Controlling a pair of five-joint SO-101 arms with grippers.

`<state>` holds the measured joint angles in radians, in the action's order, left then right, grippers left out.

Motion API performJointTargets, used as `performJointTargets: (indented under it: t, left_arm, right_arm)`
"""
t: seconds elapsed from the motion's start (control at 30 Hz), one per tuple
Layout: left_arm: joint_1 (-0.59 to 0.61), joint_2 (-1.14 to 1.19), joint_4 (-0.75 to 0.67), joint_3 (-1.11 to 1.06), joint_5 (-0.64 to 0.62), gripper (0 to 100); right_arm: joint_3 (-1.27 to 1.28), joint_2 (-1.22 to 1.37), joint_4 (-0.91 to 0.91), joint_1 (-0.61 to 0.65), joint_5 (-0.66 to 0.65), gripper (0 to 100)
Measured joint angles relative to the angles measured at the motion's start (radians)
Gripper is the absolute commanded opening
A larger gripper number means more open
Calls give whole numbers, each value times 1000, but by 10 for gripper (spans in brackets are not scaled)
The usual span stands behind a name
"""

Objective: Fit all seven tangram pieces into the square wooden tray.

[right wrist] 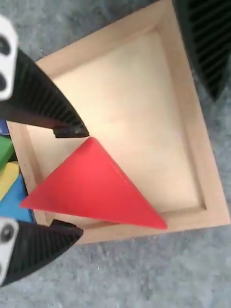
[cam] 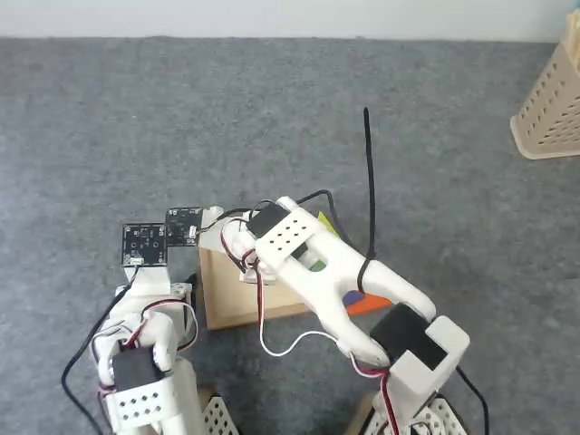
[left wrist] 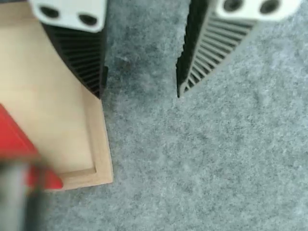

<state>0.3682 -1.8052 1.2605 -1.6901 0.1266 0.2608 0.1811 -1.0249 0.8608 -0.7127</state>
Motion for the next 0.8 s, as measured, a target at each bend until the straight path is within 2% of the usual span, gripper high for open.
performJointTargets:
  t: [0.1,0.2,0.3,0.4,0.47,0.6,0.7,0.8]
  left_arm:
    - [0,0,0,0,0,225]
    - [0,0,0,0,0,225]
    - [0,0,0,0,0,225]
    - [0,0,0,0,0,225]
    - [0,0,0,0,0,225]
    - [0,0,0,0,0,225]
    - [0,0,0,0,0,225]
    - [0,0,0,0,0,225]
  right_arm:
    - [0,-3,-11,-11,0,143]
    - [0,-41,-31,-61,20,128]
    - [0,-118,-43,-114,109,120]
    - [41,-199,-34,-153,206,53]
    - [110,-258,18,-167,270,6]
    - [331,-354,232,-166,384,14]
    - [480,-367,408,-169,416,7]
    - [508,-368,453,-166,422,7]
